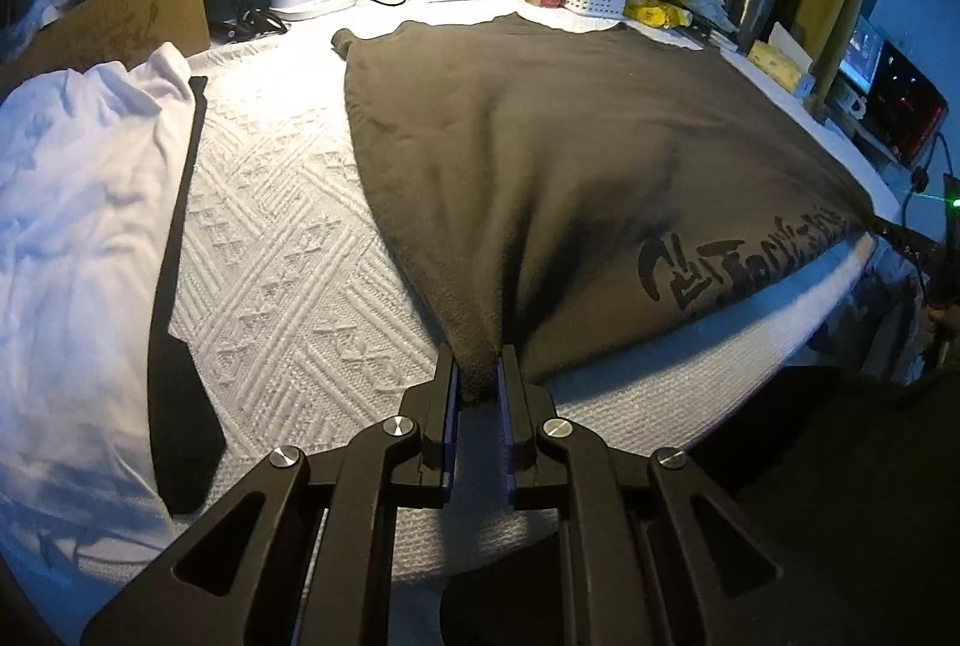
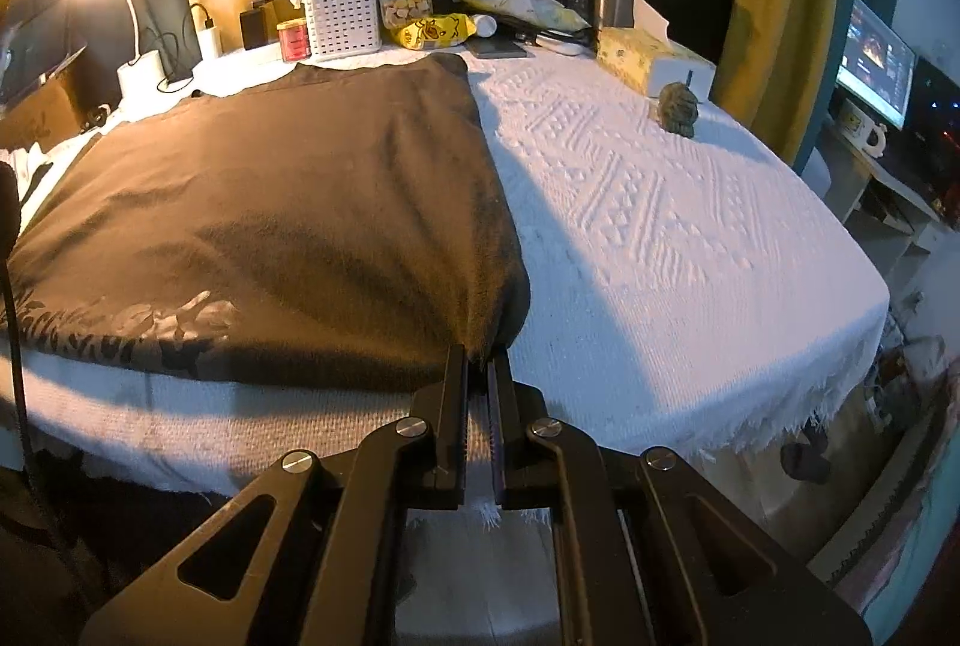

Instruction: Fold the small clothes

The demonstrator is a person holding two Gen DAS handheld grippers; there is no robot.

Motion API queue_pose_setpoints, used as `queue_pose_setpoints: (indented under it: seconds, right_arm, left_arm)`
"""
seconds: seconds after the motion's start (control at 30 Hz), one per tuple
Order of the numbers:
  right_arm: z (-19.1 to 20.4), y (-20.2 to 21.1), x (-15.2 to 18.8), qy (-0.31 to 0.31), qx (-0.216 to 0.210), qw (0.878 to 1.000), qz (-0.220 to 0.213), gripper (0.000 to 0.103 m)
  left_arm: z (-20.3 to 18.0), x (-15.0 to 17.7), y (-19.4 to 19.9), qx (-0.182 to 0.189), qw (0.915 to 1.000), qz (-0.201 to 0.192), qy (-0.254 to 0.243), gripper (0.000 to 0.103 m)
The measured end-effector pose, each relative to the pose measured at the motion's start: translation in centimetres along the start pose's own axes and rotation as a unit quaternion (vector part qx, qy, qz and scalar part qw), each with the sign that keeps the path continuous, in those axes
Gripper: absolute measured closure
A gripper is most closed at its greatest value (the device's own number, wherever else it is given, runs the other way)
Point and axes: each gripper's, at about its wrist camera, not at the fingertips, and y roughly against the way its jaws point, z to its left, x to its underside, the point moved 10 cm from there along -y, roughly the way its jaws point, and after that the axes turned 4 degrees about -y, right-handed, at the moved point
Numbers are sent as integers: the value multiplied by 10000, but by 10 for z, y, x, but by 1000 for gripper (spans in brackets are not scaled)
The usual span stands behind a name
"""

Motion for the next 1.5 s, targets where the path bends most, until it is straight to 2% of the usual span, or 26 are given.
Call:
queue_pose_setpoints:
  seconds: [0.13,0.27,0.4,0.53,0.57,0.63,0.67,0.97,1.07,1.5]
  right_arm:
    - [-1,0,0,-65,-50,10000,16,96]
    - [-4,2,-1,-94,44,9999,27,96]
    - [-5,5,-5,-67,141,9999,6,96]
    - [-11,7,-7,-67,146,9998,86,96]
    - [-13,7,-8,-83,154,9998,104,91]
    - [-17,8,-12,-124,195,9997,110,59]
    - [-19,9,-16,-158,203,9996,90,54]
    - [-21,1,-45,-240,174,9996,19,53]
    - [-19,-7,-57,-233,130,9996,22,53]
    - [-6,-55,-114,-88,-70,9999,97,53]
  left_arm:
    - [8,1,3,-46,9998,0,183,87]
    - [19,-2,8,-168,9992,-93,354,62]
    - [31,-8,7,-265,9980,-144,557,45]
    - [38,-18,6,-374,9968,-207,679,44]
    - [41,-22,6,-417,9963,-239,717,44]
    - [44,-29,4,-446,9953,-295,808,44]
    - [46,-33,2,-445,9949,-309,850,44]
    - [43,-64,-10,-402,9950,-358,837,43]
    - [46,-77,-13,-443,9940,-444,891,18]
    - [57,-129,-36,-511,9934,-535,872,18]
